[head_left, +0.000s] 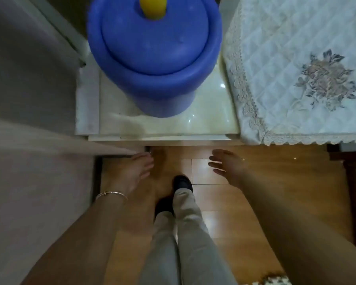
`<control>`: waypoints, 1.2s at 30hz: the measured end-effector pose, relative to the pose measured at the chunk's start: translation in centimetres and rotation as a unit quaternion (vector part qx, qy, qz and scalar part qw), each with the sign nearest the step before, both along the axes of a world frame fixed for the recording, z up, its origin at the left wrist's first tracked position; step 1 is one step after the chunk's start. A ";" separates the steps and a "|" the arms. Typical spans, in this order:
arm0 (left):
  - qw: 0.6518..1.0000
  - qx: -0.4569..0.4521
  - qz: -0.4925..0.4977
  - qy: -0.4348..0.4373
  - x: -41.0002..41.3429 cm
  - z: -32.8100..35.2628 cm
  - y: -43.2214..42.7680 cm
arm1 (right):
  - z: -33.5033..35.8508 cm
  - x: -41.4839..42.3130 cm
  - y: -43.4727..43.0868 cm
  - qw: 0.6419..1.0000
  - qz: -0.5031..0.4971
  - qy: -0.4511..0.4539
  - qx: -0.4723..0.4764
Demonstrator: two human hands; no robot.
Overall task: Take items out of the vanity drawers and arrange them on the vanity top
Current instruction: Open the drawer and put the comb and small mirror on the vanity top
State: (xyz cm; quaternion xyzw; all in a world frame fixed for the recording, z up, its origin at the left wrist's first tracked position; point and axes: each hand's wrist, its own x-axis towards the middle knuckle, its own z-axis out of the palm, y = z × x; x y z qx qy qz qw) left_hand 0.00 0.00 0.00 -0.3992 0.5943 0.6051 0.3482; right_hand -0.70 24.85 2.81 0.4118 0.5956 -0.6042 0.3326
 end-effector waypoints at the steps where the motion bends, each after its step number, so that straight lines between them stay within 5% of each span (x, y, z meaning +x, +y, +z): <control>1: 1.000 0.005 0.028 0.004 -0.4 -0.7 -0.1 | -0.7 -0.1 -0.2 1.000 -0.018 0.006 -0.008; 5: 0.986 0.060 0.149 0.034 -1.7 -1.8 -1.0 | -2.3 -0.8 -0.7 0.995 -0.086 -0.001 -0.050; 9: 0.980 0.123 0.125 0.096 -0.6 -1.9 -1.8 | -2.4 -0.4 -0.8 0.989 -0.125 0.012 -0.080; 16: 0.975 0.136 0.169 0.039 2.6 0.5 -2.0 | -0.8 3.2 -1.5 0.989 -0.129 0.014 -0.074; 20: 0.997 0.042 0.058 0.030 6.0 3.7 -1.7 | 1.8 6.7 -2.3 0.999 -0.036 0.023 0.012; 23: 0.991 -0.036 -0.054 0.119 7.7 8.1 -2.2 | 5.4 8.9 -2.5 0.981 0.116 0.111 0.110; 26: 0.942 -0.103 -0.107 0.302 8.2 13.0 -2.8 | 9.3 9.8 -2.6 0.920 0.190 0.270 0.210; 29: 0.852 -0.235 -0.223 0.411 6.7 14.7 -2.9 | 11.1 8.0 -2.2 0.850 0.211 0.361 0.320; 32: 0.790 -0.317 -0.346 0.394 5.2 12.8 -3.1 | 10.2 5.8 -1.7 0.799 0.308 0.342 0.388; 36: 0.772 -0.333 -0.395 0.370 5.5 11.4 -2.9 | 9.6 6.3 -1.6 0.796 0.344 0.307 0.392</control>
